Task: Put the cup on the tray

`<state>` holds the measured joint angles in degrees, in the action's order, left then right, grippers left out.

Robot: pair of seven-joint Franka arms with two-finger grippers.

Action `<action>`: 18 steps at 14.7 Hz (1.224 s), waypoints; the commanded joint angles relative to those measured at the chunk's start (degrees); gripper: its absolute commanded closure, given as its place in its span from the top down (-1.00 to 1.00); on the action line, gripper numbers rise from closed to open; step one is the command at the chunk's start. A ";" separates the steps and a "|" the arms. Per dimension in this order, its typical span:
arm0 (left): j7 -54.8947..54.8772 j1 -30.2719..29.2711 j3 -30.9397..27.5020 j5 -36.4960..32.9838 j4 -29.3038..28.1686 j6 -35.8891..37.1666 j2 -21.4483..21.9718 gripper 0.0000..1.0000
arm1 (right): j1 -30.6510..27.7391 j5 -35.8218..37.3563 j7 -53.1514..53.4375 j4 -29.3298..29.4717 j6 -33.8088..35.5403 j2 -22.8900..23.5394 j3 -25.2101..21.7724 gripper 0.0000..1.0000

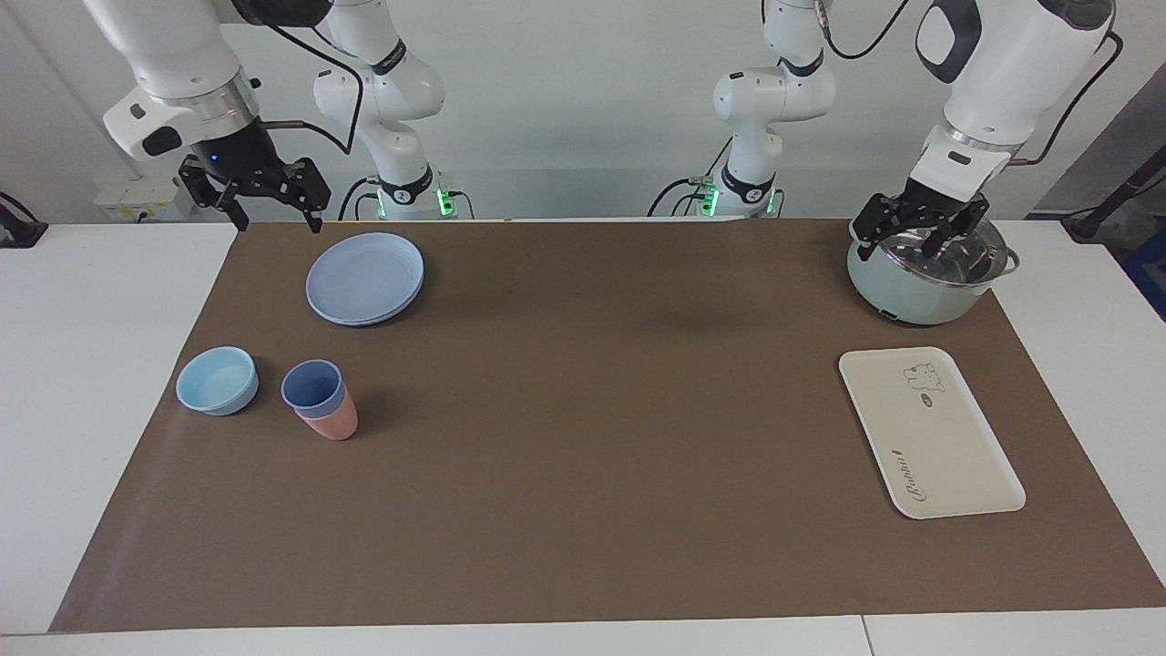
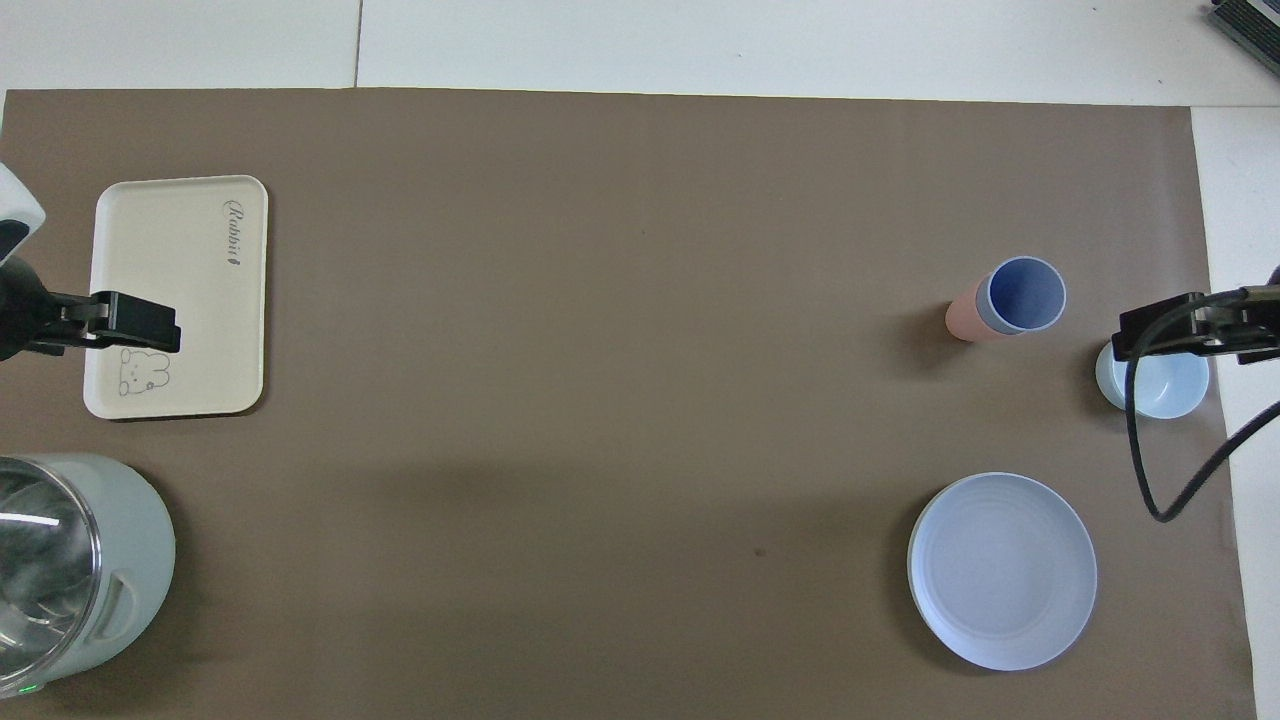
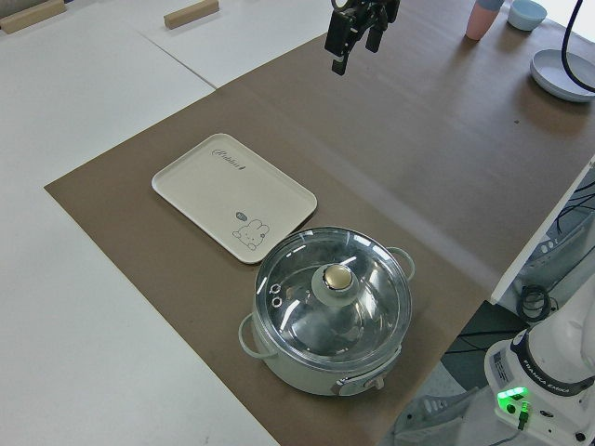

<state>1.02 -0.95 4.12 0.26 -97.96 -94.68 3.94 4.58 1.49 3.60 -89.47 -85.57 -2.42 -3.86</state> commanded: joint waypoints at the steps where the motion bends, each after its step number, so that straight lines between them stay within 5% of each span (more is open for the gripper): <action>1: 0.57 -0.28 0.18 -0.61 -1.88 -0.24 1.78 1.00 | -1.23 -0.61 1.49 -3.77 -1.97 -2.41 -0.27 1.00; 6: 0.57 -0.28 0.18 -0.61 -1.88 -0.24 1.78 1.00 | -4.75 -1.57 5.34 -8.60 -7.49 -3.03 -0.27 1.00; 9: 0.57 -0.28 0.18 -0.61 -1.88 -0.24 1.78 1.00 | -7.65 -3.07 8.17 -13.87 -17.84 -2.24 -0.27 1.00; 16: 0.57 -0.28 0.18 -0.61 -1.88 -0.24 1.78 1.00 | -14.06 -3.69 19.33 -13.62 -28.25 7.42 -0.18 1.00; 18: 0.57 -0.28 0.18 -0.61 -1.88 -0.24 1.78 1.00 | -15.82 -12.08 22.48 -11.27 -28.34 9.70 -0.36 1.00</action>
<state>1.02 -0.95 4.12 0.26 -97.96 -94.68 3.94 -9.24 -4.57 22.89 -103.41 -113.84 5.32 -4.47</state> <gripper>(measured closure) 0.000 0.000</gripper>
